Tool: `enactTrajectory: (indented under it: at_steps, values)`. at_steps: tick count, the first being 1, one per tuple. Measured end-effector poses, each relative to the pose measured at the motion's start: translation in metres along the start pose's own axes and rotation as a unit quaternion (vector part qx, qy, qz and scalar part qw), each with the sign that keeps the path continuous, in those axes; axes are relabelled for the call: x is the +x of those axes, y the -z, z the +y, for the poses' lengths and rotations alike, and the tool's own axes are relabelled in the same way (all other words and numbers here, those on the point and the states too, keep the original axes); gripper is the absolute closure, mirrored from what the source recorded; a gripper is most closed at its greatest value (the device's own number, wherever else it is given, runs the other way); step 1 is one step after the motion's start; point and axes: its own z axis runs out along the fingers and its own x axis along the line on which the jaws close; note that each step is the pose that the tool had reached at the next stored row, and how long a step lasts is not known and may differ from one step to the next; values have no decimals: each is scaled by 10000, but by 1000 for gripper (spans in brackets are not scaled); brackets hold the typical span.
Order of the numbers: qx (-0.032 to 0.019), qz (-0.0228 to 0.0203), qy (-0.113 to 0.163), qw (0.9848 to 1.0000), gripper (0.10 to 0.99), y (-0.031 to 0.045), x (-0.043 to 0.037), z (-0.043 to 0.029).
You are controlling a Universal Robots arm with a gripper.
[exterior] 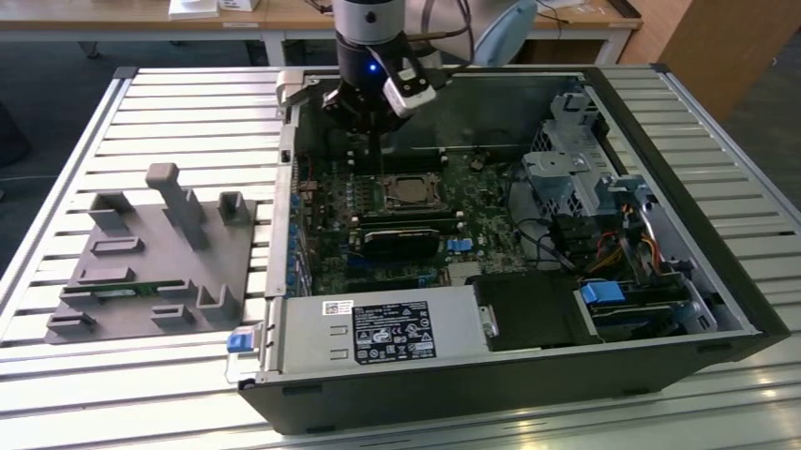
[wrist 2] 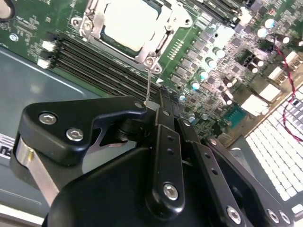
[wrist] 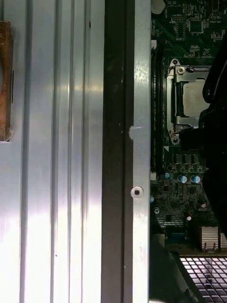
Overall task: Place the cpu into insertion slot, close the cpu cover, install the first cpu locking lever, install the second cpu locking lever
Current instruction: 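Install the first cpu locking lever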
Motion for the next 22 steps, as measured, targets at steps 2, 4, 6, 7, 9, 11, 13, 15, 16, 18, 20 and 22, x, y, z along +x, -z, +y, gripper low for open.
enactTrajectory:
  at_steps: [2,4,6,7,9,11,13,15,16,18,20,22]
  values:
    - [0,0,0,10000,980,-3,-32,0]
    - [1,1,-1,10000,980,-7,-84,1]
    - [0,3,0,10000,980,-15,-142,1]
    - [0,5,1,10000,980,-19,-167,1]
    - [1,19,-1,10000,980,-27,-216,2]
    - [1,44,-1,10000,980,-34,-273,3]
    - [-5,56,-2,10000,980,-41,-317,3]
    - [-45,58,-3,10000,980,-44,-322,2]
    - [-88,58,-4,9999,980,-46,-322,2]
    - [-208,59,-7,9998,980,-52,-322,-4]
    - [-222,59,-8,9997,980,-53,-322,-5]
    - [-222,59,-8,9997,980,-54,-321,-5]
